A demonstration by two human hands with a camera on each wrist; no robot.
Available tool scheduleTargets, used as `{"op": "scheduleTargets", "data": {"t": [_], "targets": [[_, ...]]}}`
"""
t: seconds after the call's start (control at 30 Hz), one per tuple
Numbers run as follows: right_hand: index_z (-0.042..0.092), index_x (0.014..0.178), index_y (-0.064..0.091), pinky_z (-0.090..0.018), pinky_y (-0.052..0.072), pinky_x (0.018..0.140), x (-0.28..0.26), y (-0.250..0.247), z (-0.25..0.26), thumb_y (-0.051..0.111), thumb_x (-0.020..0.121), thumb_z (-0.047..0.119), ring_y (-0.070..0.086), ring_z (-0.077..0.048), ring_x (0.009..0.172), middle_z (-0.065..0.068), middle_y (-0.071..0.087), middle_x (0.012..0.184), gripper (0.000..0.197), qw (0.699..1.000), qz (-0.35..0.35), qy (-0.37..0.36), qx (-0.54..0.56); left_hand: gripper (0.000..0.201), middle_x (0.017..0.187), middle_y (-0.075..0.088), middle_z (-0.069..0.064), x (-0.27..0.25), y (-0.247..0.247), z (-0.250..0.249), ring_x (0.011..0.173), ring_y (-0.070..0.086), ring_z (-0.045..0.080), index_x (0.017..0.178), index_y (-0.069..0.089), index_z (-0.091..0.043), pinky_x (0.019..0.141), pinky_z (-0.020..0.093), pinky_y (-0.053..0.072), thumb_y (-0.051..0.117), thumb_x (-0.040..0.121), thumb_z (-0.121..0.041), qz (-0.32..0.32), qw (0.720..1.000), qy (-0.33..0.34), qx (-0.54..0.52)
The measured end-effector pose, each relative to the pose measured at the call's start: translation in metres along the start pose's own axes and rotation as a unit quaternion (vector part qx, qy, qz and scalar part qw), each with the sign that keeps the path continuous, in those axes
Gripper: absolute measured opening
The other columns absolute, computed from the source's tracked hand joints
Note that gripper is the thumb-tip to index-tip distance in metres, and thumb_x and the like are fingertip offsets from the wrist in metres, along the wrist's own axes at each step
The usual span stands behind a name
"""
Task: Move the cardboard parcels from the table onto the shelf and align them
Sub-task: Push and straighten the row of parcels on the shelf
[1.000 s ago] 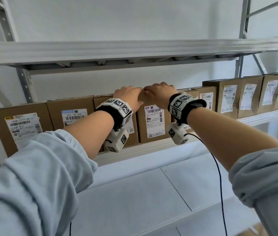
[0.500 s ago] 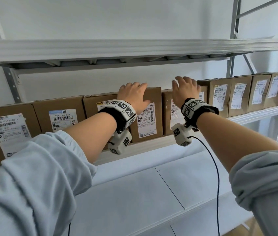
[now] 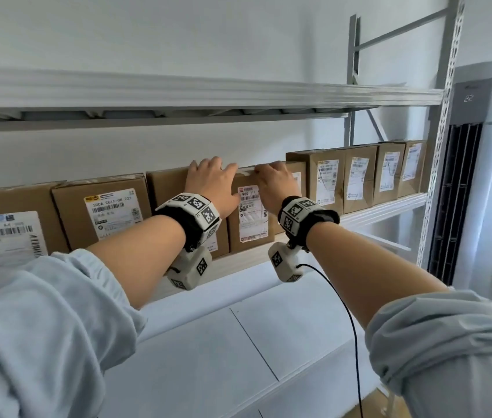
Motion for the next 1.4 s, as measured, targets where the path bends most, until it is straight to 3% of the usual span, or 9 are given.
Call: {"op": "scheduleTargets", "data": {"t": [0.2,0.3,0.43,0.6,0.8,1.1,1.23,1.4], "targets": [[0.023,0.143,0.044,-0.046,0.048,0.097,-0.006,-0.005,-0.012,0.039,0.104,0.031,0.049,-0.033,0.121,-0.014,0.045,0.139,0.041,1.000,-0.020,-0.006,0.010,0.062,0.148,0.041,0.011,0.003,0.000,-0.009,0.140,0.031,0.033,0.142,0.044,-0.021,0.118,0.052,0.019,0.059,0.089,-0.050,-0.033,0.999,-0.022,0.017],[0.022,0.143,0.042,-0.047,0.048,0.096,-0.008,-0.012,-0.038,0.042,0.103,0.029,0.048,-0.033,0.123,-0.014,0.042,0.142,0.041,0.999,-0.034,0.027,-0.008,0.062,0.151,0.038,0.010,0.001,0.004,-0.013,0.143,0.026,0.033,0.144,0.042,-0.021,0.120,0.053,0.015,0.058,0.090,-0.048,-0.031,0.999,-0.024,0.005],[0.019,0.142,0.041,-0.048,0.044,0.098,-0.015,-0.019,-0.081,0.042,0.103,0.028,0.046,-0.035,0.124,-0.015,0.039,0.142,0.040,0.995,-0.013,0.092,-0.038,0.066,0.155,0.032,0.011,-0.011,0.010,-0.018,0.146,0.020,0.033,0.147,0.036,-0.022,0.121,0.053,0.011,0.057,0.090,-0.049,-0.030,0.999,-0.029,0.003],[0.017,0.138,0.047,-0.048,0.047,0.096,-0.036,-0.017,-0.098,0.046,0.102,0.027,0.045,-0.035,0.122,-0.015,0.042,0.138,0.038,0.992,0.022,0.109,-0.062,0.072,0.156,0.029,0.010,-0.037,0.010,-0.023,0.148,0.014,0.033,0.149,0.033,-0.023,0.122,0.054,0.007,0.059,0.087,-0.050,-0.018,0.999,-0.041,0.022],[0.022,0.143,0.045,-0.048,0.040,0.105,-0.071,-0.012,-0.076,0.051,0.100,0.030,0.041,-0.031,0.130,-0.010,0.043,0.143,0.045,0.992,0.073,0.059,-0.080,0.069,0.158,0.027,0.010,-0.060,-0.003,-0.036,0.149,0.012,0.033,0.148,0.035,-0.023,0.122,0.055,0.005,0.059,0.088,-0.048,0.014,0.998,-0.037,0.038],[0.019,0.143,0.044,-0.047,0.037,0.106,-0.080,-0.024,-0.039,0.051,0.096,0.026,0.040,-0.032,0.131,-0.010,0.042,0.144,0.048,0.992,0.084,0.003,-0.090,0.078,0.156,0.029,0.008,-0.082,-0.005,-0.051,0.147,0.016,0.032,0.151,0.029,-0.023,0.122,0.054,0.007,0.062,0.085,-0.049,0.037,0.997,-0.070,0.004],[0.020,0.142,0.043,-0.049,0.037,0.109,-0.042,-0.034,-0.041,0.063,0.087,0.024,0.039,-0.032,0.132,-0.010,0.043,0.142,0.058,0.994,0.070,-0.036,-0.082,0.083,0.157,0.027,0.008,-0.054,-0.005,-0.062,0.148,0.016,0.032,0.151,0.027,-0.024,0.122,0.054,0.007,0.065,0.083,-0.051,0.045,0.996,-0.069,0.026],[0.032,0.151,0.026,-0.052,0.033,0.111,0.038,-0.047,-0.052,0.085,0.070,0.032,0.033,-0.031,0.138,-0.007,0.037,0.149,0.100,0.982,0.121,-0.102,-0.102,0.091,0.158,0.028,0.010,0.017,0.000,-0.070,0.146,0.023,0.033,0.153,0.022,-0.026,0.120,0.054,0.015,0.068,0.080,-0.056,0.048,0.995,-0.073,0.046]]}}
Point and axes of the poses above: each hand's wrist, its own x-axis towards the middle knuckle, its own y-axis out of the palm, z = x × y, the point moved 4 cm from there along x, towards the middle knuckle
